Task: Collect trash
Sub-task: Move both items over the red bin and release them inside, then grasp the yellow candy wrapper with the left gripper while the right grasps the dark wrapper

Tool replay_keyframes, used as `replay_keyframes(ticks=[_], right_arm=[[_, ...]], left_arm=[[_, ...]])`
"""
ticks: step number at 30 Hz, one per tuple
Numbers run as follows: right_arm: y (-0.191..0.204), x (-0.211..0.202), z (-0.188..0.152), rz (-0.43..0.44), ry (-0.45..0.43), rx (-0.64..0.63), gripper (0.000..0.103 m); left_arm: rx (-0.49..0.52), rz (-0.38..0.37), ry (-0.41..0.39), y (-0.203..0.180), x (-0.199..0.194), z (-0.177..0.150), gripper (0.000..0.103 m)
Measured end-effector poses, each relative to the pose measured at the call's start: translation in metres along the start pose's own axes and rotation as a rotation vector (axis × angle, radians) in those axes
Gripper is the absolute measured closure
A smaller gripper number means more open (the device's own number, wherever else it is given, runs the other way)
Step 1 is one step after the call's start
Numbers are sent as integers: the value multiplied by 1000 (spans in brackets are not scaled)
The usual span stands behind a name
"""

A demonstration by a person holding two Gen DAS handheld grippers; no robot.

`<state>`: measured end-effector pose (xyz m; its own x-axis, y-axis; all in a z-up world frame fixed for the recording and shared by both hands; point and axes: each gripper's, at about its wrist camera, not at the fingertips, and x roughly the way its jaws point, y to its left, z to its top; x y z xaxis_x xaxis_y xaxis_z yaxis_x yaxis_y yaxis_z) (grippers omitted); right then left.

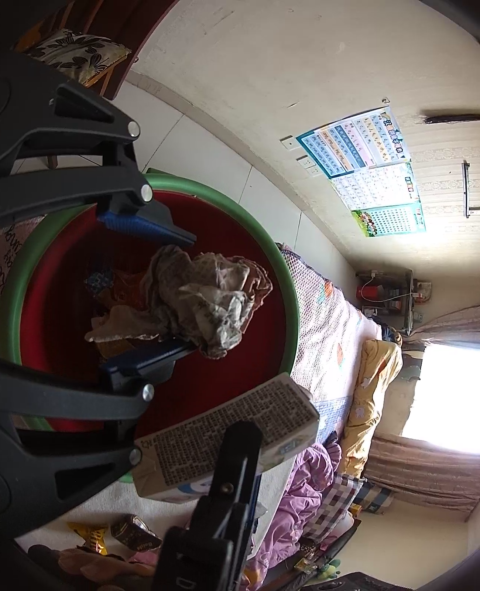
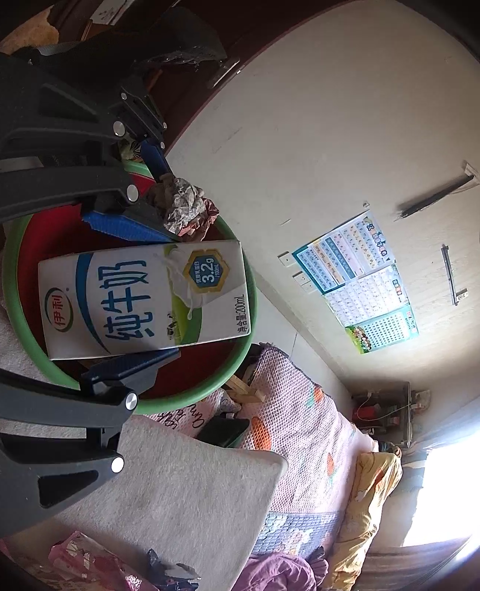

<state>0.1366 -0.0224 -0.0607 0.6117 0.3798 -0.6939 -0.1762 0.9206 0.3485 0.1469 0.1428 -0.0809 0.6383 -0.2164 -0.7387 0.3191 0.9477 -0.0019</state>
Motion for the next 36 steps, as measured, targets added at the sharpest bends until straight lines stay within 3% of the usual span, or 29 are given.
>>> replay_keyframes(ticks=[4, 6, 7, 8, 13, 22, 28, 36], right_arm=[[1, 3, 0, 0, 1, -12, 49], [4, 3, 0, -2, -5, -25, 45], [4, 3, 0, -4, -9, -29, 42], [5, 3, 0, -4, -13, -33, 38], [7, -5, -2, 0, -29, -42, 38], [-14, -58, -15, -31, -108, -44, 35], [-58, -106, -45, -124, -127, -17, 34], [-143, -162, -104, -269, -86, 89, 34]], left_arm=[[-15, 11, 4, 6, 4, 1, 45], [-20, 21, 1, 7, 4, 2, 31], [-23, 25, -6, 7, 2, 1, 29], [-27, 25, -9, 8, 2, 1, 29], [-41, 35, -17, 10, -2, -1, 27], [-51, 31, -71, -15, -25, -5, 27], [-5, -44, -96, -67, -42, -9, 24], [133, -283, 9, -167, -41, -42, 21]])
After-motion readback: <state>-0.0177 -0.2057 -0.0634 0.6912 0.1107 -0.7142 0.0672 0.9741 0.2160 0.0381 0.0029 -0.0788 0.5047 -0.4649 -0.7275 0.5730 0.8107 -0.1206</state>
